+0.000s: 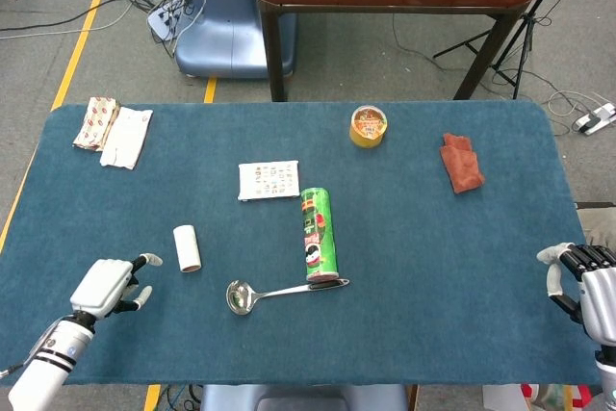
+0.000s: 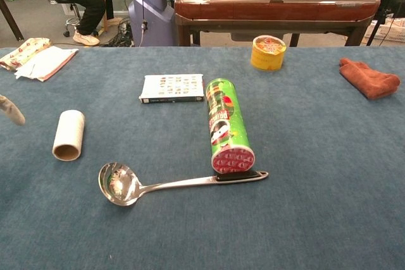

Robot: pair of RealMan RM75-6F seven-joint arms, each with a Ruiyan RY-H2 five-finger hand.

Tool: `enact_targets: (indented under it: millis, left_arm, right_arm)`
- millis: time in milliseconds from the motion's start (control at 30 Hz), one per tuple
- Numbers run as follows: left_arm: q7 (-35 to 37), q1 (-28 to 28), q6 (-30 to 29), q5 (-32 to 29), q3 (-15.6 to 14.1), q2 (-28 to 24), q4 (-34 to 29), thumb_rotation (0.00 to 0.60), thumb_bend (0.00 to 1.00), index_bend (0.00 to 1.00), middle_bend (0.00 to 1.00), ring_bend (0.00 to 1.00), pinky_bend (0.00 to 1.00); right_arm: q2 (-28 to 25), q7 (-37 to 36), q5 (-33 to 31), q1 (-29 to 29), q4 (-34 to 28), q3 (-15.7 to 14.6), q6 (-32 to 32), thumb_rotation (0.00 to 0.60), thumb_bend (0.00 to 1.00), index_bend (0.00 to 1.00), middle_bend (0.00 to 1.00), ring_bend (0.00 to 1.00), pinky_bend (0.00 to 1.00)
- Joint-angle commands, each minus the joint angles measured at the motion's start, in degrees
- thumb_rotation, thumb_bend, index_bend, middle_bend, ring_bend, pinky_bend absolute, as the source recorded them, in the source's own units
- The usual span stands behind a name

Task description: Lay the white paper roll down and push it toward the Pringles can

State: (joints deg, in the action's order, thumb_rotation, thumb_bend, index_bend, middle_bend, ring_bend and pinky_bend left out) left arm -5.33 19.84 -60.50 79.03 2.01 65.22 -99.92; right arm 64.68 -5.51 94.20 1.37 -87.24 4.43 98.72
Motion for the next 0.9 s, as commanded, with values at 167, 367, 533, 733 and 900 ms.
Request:
enact_targets:
  millis: [167, 367, 533, 733, 900]
  left_arm:
    - [-3.3, 2.0, 3.9, -6.2, 0.4, 1.1, 1.2, 0.600, 0.43, 0.34, 1.00, 0.97, 1.00]
    - [-4.1, 3.6, 6.3, -9.5, 0.8, 1.7, 2.4, 0.600, 0.43, 0.32, 1.00, 0.97, 1.00]
    - [-5.5, 5.1, 7.5, -12.3, 1.4, 2.2, 2.8, 0.600, 0.43, 0.31, 1.00, 0.97, 1.00]
    - [-8.4, 6.8, 9.4, -16.1, 1.2, 2.3, 3.3, 0.600, 0.43, 0.31, 1.00, 0.97, 1.00]
    - [-9.9, 7.9, 10.4, -18.1, 0.7, 2.4, 3.6, 0.600, 0.43, 0.30, 1.00, 0.97, 1.00]
  right_arm:
    - [-0.4, -0.4, 0.1, -0.2, -0.3, 0.2, 0.2, 0.600, 0.66, 0.50, 0.54, 0.49, 0.48]
    - [-0.6, -0.6, 0.0, -0.1, -0.4, 0.4, 0.2, 0.600, 0.66, 0.50, 0.54, 0.49, 0.48]
    - [-0.7, -0.6, 0.2, 0.0, -0.5, 0.3, -0.3, 0.600, 0.66, 0.50, 0.54, 0.49, 0.48]
    - [-0.8, -0.6, 0.0, 0.1, -0.6, 0.4, -0.6, 0.600, 0.66, 0.50, 0.54, 0.49, 0.48]
    - [-0.8, -0.6, -0.2, 0.2, -0.6, 0.5, -0.8, 0.600, 0.66, 0.50, 0.54, 0.49, 0.48]
